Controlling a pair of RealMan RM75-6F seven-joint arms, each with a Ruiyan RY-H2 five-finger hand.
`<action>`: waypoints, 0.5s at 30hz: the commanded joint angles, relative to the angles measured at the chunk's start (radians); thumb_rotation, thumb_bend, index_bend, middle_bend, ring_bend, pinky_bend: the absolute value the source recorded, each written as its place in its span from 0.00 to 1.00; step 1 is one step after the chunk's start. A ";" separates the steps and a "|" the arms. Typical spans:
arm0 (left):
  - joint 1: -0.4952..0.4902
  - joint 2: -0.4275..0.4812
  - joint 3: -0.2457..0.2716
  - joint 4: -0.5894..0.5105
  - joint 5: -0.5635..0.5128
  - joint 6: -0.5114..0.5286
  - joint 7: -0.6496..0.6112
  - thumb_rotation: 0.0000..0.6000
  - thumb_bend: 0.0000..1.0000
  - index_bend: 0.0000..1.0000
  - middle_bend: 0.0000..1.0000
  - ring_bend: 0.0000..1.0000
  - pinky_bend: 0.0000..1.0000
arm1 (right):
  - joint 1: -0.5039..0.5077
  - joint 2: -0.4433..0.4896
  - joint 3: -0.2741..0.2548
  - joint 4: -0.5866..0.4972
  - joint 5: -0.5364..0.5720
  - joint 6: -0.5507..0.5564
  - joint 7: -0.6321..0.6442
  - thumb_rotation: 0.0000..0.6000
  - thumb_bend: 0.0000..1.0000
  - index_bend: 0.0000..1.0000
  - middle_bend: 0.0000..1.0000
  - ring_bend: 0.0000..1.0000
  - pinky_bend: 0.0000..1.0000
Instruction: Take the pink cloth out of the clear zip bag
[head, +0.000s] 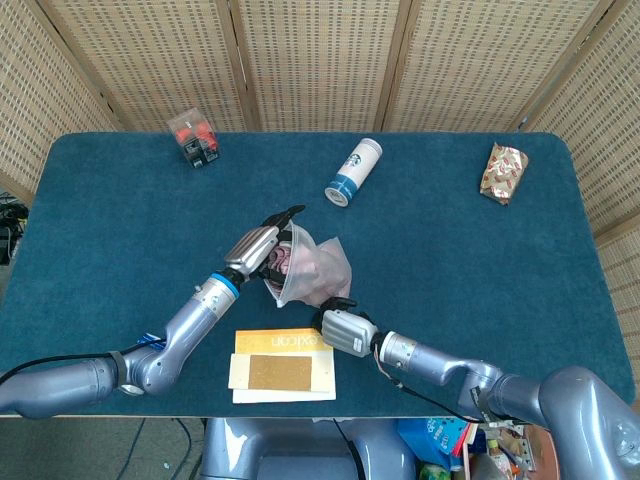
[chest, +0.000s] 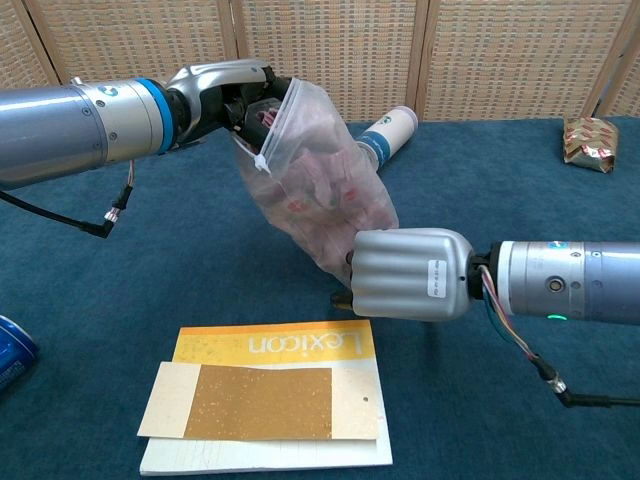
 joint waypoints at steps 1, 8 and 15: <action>-0.002 0.002 0.000 -0.004 -0.003 0.001 0.004 1.00 0.33 0.72 0.00 0.00 0.00 | -0.004 -0.012 0.005 0.017 0.007 -0.006 -0.007 1.00 0.00 0.27 0.60 0.54 0.76; -0.003 0.008 0.002 -0.015 -0.011 -0.001 0.010 1.00 0.33 0.72 0.00 0.00 0.00 | -0.010 -0.035 0.017 0.057 0.019 -0.005 -0.008 1.00 0.01 0.28 0.61 0.54 0.76; -0.002 0.015 0.008 -0.019 -0.015 -0.005 0.011 1.00 0.33 0.72 0.00 0.00 0.00 | -0.015 -0.058 0.025 0.092 0.024 0.006 -0.015 1.00 0.21 0.50 0.69 0.61 0.82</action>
